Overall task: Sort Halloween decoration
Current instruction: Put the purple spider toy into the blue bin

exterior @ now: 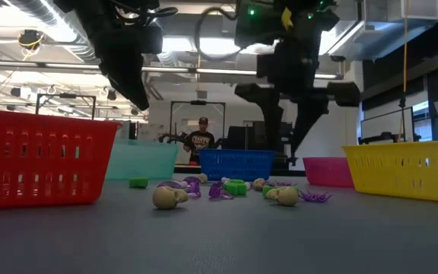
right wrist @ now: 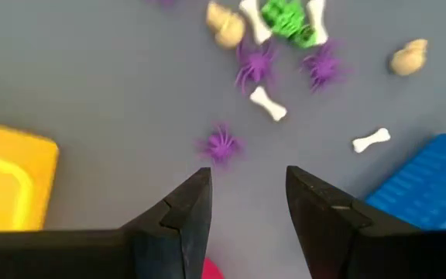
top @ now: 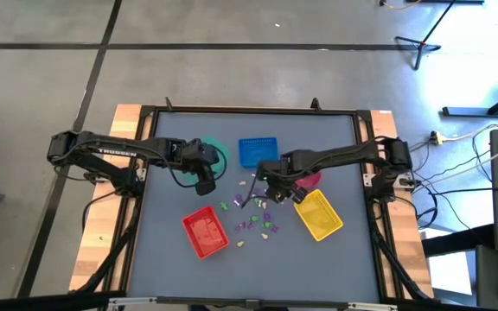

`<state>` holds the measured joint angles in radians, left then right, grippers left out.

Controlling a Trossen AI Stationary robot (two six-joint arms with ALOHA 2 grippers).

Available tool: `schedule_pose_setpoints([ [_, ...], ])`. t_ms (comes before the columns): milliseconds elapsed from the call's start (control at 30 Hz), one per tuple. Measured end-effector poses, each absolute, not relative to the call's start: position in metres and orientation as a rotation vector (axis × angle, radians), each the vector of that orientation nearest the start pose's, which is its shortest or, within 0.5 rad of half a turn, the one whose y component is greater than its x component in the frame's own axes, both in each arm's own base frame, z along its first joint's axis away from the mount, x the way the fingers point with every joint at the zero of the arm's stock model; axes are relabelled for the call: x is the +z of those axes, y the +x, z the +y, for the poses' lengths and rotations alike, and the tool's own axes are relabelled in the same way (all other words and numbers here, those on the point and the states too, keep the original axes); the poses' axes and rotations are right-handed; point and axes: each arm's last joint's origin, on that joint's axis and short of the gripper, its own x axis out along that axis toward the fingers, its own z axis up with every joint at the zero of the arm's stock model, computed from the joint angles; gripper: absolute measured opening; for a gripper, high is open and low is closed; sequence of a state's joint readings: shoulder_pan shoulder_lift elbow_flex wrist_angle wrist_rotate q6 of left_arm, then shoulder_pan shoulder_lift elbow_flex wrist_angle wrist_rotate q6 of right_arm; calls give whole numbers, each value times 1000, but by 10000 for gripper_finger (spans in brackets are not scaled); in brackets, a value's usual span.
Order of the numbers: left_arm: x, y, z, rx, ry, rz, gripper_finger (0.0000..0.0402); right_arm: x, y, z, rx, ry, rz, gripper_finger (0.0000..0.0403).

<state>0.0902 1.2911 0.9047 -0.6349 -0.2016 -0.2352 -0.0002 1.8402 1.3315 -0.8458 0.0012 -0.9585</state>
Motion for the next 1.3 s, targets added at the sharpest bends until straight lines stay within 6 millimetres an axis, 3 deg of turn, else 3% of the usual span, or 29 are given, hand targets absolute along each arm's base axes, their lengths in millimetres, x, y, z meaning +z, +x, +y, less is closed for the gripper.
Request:
schedule_pose_setpoints([
  [533,239,245,28,390,-151,984,163,173,361,-1,841,-1005,1238,166],
  [1300,240,248,29,398,-149,947,163,149,370,-1,878,-1052,1250,166],
])
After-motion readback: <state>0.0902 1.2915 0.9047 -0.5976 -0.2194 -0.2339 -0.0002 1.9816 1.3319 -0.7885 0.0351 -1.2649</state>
